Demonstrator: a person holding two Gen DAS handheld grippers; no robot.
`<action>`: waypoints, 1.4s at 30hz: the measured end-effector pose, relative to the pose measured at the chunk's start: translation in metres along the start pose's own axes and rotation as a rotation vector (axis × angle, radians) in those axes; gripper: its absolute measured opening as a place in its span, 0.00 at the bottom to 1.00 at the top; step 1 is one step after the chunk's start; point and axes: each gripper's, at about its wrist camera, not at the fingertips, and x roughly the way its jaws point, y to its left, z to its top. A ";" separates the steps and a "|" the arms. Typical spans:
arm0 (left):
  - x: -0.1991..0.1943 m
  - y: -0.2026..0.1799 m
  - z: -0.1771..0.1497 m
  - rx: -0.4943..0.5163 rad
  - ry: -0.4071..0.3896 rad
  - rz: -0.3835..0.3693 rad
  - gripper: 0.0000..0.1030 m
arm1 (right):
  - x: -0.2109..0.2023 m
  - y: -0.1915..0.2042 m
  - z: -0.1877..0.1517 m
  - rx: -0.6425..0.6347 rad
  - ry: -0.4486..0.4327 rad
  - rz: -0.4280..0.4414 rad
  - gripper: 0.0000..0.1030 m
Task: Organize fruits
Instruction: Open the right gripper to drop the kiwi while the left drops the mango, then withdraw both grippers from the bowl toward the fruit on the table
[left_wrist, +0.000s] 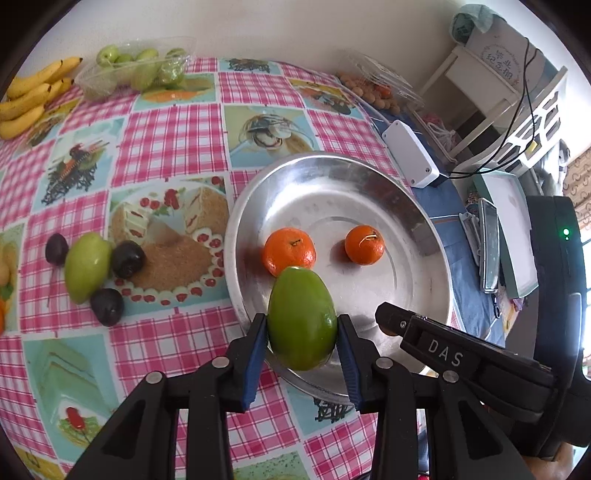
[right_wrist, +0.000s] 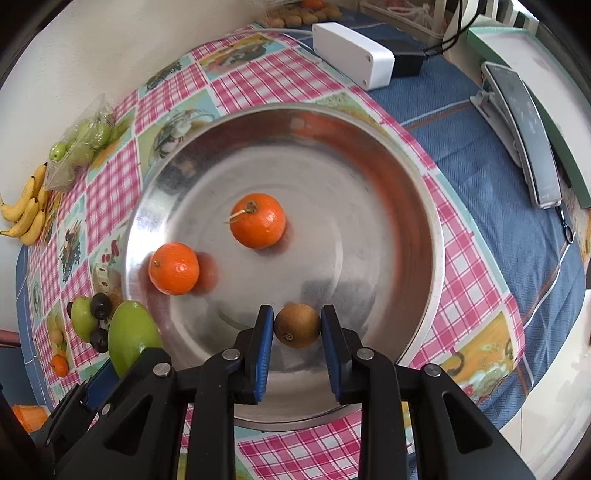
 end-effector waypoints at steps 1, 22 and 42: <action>0.002 0.001 0.000 -0.002 0.004 -0.005 0.38 | 0.001 -0.001 0.000 0.003 0.004 -0.001 0.27; -0.013 0.011 0.007 -0.030 -0.009 0.009 0.47 | -0.003 0.003 0.001 0.008 -0.012 0.010 0.31; -0.034 0.087 0.008 -0.264 -0.073 0.317 1.00 | -0.011 0.035 0.001 -0.103 -0.078 0.017 0.88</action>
